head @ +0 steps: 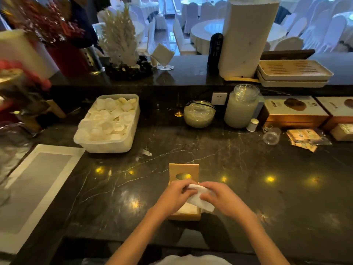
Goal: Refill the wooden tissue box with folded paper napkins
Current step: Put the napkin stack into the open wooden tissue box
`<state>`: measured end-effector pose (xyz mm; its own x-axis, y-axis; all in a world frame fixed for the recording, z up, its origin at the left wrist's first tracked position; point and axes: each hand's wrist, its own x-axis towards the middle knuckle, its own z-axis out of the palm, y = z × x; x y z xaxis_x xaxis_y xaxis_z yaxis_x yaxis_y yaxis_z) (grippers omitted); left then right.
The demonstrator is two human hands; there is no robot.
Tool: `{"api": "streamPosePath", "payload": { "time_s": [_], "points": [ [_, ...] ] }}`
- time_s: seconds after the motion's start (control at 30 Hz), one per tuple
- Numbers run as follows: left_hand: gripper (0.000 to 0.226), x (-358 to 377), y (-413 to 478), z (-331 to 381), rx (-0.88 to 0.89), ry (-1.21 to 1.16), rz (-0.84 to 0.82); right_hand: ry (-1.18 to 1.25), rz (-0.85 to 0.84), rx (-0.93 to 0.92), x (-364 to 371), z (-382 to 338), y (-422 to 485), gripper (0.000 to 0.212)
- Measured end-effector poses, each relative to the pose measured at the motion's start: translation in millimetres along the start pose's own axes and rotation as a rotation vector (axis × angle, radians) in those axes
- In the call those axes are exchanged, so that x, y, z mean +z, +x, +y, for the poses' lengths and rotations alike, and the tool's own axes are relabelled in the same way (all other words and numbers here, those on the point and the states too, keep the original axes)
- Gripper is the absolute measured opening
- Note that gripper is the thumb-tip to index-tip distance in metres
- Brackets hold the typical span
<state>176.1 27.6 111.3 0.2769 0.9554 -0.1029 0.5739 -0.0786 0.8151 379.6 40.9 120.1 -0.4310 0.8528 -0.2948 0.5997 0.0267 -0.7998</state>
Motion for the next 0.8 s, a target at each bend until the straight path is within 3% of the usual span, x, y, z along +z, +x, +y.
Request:
{"api": "streamPosePath", "payload": {
  "time_s": [0.1, 0.2, 0.3, 0.37, 0.57, 0.8],
  "points": [
    [0.022, -8, -5, -10, -0.133, -0.155, 0.227, -0.051, 0.008, -0.001, 11, -17, 21, 0.027],
    [0.033, -5, -13, -29, -0.35, -0.289, 0.399, 0.191, 0.055, 0.056, 22, -12, 35, 0.023],
    [0.048, 10, -24, -54, -0.512, -0.399, 0.253, 0.647, 0.082, 0.197, 40, 1, 37, 0.027],
    [0.048, 20, -29, -62, -0.533, -0.517, 0.152, 0.753, 0.121, 0.27, 55, 10, 38, 0.03],
    [0.032, 21, -29, -62, -0.53, -0.648, 0.124, 0.774, 0.21, 0.37, 69, 19, 48, 0.041],
    [0.032, 12, -34, -67, -0.516, -0.687, 0.086, 0.718, 0.197, 0.278, 65, 15, 43, 0.033]
  ]
}}
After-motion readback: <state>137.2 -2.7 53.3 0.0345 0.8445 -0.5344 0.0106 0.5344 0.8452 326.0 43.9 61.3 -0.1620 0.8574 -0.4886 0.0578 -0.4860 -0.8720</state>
